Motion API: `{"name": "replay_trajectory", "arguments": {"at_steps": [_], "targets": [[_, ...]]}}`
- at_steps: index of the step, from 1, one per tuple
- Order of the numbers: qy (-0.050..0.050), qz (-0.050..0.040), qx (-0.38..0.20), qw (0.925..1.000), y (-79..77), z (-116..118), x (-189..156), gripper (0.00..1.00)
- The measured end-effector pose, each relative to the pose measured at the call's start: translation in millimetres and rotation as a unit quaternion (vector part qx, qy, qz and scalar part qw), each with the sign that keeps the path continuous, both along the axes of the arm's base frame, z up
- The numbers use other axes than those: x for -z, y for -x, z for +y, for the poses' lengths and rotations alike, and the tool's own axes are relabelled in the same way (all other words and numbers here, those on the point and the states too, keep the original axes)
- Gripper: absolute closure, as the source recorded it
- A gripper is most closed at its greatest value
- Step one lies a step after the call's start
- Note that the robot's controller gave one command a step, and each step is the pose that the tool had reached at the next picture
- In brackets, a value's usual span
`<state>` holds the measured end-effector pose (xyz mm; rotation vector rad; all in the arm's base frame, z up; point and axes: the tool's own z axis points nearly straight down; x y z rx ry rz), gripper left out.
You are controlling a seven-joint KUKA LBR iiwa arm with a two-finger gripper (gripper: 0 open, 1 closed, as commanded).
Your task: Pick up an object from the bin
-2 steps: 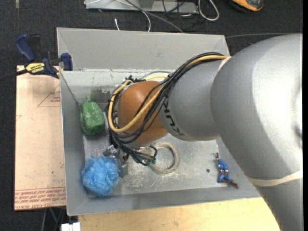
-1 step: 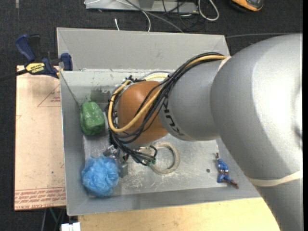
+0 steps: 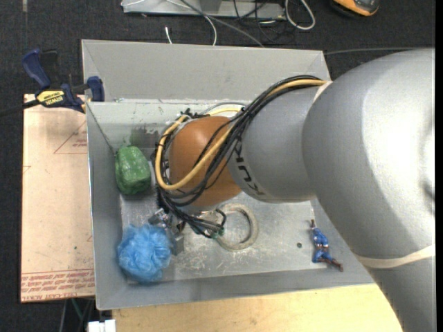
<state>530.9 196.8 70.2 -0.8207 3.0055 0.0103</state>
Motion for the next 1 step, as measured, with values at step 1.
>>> {"name": "replay_trajectory", "arguments": {"at_steps": [1], "targets": [[0.0,0.0,0.0,1.0,0.0,0.0,0.0,1.0]]}}
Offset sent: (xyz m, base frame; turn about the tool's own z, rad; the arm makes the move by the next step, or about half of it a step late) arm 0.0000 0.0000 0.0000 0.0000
